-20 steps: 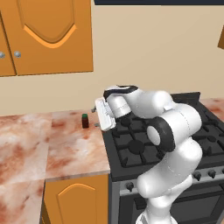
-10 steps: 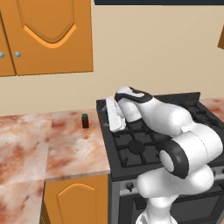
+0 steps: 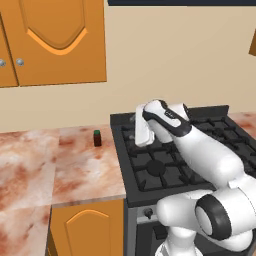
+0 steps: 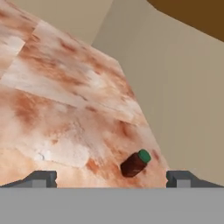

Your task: Collect the paprika, ketchup, and shaker from the cabinet and place them next to the stove.

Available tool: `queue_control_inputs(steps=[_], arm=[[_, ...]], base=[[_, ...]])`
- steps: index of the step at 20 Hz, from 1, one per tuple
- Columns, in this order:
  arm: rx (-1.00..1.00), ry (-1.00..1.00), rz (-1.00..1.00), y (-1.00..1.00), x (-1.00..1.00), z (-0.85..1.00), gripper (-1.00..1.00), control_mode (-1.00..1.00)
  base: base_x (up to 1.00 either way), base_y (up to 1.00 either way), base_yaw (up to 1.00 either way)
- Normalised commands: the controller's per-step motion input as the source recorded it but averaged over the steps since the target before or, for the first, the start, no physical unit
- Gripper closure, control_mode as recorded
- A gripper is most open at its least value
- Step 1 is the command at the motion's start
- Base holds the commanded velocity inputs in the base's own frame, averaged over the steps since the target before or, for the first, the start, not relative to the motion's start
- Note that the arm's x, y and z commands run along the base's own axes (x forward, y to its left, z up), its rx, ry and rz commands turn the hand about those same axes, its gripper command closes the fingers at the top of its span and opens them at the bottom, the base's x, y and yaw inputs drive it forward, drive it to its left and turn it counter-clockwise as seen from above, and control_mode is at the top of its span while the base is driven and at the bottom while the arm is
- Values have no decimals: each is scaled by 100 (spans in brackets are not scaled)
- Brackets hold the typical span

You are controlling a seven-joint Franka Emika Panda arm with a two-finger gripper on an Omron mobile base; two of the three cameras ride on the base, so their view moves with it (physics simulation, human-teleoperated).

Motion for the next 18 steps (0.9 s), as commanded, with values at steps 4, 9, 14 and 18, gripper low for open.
queue_control_inputs(steps=[4,9,14,18], arm=[[1,14,-21,-32,-27,55,-100,-100],[3,17,-25,-22,-29,49,-100,-100],[3,17,-28,-17,-38,34,-100,-100],[3,12,-32,-13,-56,10,-100,-100]], base=[[0,0,0],[0,0,0],[0,0,0],[0,0,0]])
